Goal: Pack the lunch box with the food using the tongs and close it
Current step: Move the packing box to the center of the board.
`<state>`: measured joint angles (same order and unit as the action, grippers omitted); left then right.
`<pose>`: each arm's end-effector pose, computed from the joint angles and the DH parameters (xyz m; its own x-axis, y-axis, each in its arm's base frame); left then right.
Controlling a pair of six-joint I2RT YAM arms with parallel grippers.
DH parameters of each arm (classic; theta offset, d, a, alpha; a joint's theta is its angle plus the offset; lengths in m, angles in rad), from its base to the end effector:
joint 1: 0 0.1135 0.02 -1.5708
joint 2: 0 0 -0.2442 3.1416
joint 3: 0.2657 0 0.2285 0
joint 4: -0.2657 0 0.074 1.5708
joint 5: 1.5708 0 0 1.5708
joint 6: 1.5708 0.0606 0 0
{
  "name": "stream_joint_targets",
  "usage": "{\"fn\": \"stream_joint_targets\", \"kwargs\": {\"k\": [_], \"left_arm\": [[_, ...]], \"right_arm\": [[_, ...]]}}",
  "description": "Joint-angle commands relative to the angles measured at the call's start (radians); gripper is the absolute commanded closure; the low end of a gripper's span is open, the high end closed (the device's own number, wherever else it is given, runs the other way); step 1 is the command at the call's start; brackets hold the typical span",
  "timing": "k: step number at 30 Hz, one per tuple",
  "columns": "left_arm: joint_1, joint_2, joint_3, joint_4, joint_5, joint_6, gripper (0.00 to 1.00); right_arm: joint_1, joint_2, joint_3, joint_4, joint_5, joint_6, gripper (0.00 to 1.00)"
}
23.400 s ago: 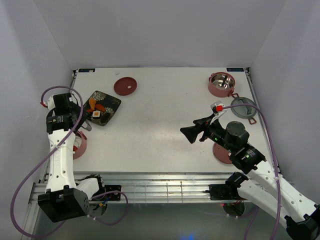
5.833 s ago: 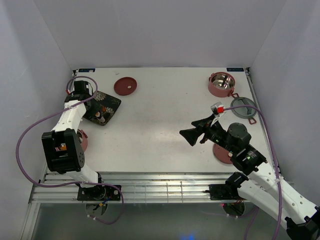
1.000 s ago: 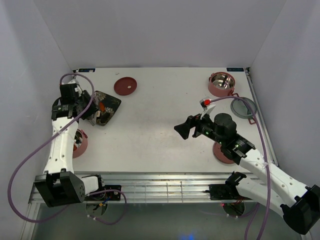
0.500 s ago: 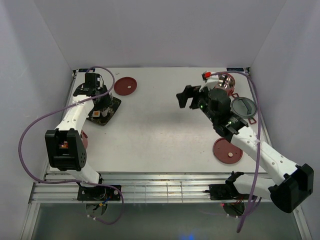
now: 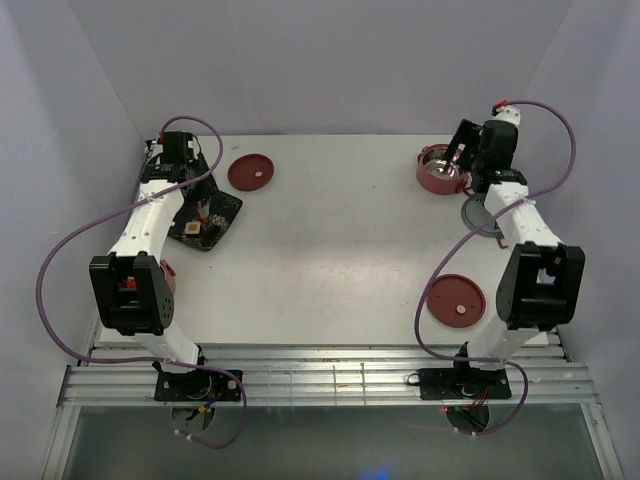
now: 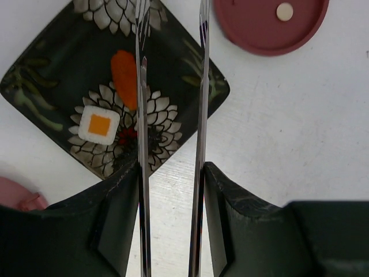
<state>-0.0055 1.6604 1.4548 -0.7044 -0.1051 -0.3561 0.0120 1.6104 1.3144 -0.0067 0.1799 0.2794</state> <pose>0.3524 0.0044 0.2644 -0.7194 -0.3427 -0.6041 -0.3304 0.9339 -0.1363 0.3857 -0.0062 0.3108 -0.2427 0.2684 -0.9322 0.2350 0.9486 0.2120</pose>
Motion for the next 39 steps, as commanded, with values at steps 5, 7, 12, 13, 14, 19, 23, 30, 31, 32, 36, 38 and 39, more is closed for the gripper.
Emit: {"fn": "stream_joint_targets", "kwargs": {"k": [5,7,12,13,14,19,23,30,31,32,36,38,39], "left_arm": [[0.002,-0.070,-0.060,0.025,0.080,-0.023,0.44],[0.002,-0.112,-0.105,0.054,0.046,-0.018,0.44],[0.004,-0.165,-0.122,0.080,-0.008,-0.026,0.44],[0.002,-0.174,-0.126,0.085,-0.010,-0.033,0.44],[0.002,-0.180,-0.140,0.086,-0.010,-0.035,0.44],[0.002,-0.218,-0.174,0.106,-0.013,-0.030,0.44],[0.002,-0.220,-0.178,0.115,-0.008,-0.024,0.44],[0.002,-0.206,-0.182,0.117,0.002,-0.026,0.45],[0.002,-0.209,-0.183,0.118,0.002,-0.026,0.45],[0.002,-0.211,-0.182,0.118,0.005,-0.026,0.45],[0.002,-0.215,-0.191,0.125,0.002,-0.026,0.45],[0.002,-0.212,-0.189,0.123,-0.010,-0.027,0.45],[0.002,-0.209,-0.186,0.121,-0.013,-0.027,0.45]], "right_arm": [[-0.089,0.261,0.244,-0.122,-0.062,-0.074,0.14],[-0.112,0.336,0.316,-0.147,-0.086,-0.071,0.17],[-0.170,0.422,0.371,-0.147,-0.161,-0.049,0.25],[-0.172,0.433,0.384,-0.148,-0.166,-0.054,0.26],[-0.173,0.445,0.399,-0.151,-0.168,-0.062,0.26],[-0.173,0.534,0.500,-0.200,-0.163,-0.078,0.32],[-0.173,0.569,0.540,-0.213,-0.169,-0.092,0.36],[-0.173,0.651,0.626,-0.283,-0.169,-0.112,0.47],[-0.173,0.654,0.625,-0.283,-0.169,-0.114,0.47],[-0.173,0.655,0.623,-0.285,-0.203,-0.114,0.48],[-0.173,0.666,0.618,-0.294,-0.218,-0.124,0.59],[-0.172,0.669,0.622,-0.311,-0.218,-0.128,0.71],[-0.172,0.668,0.620,-0.312,-0.235,-0.128,0.75]]}}
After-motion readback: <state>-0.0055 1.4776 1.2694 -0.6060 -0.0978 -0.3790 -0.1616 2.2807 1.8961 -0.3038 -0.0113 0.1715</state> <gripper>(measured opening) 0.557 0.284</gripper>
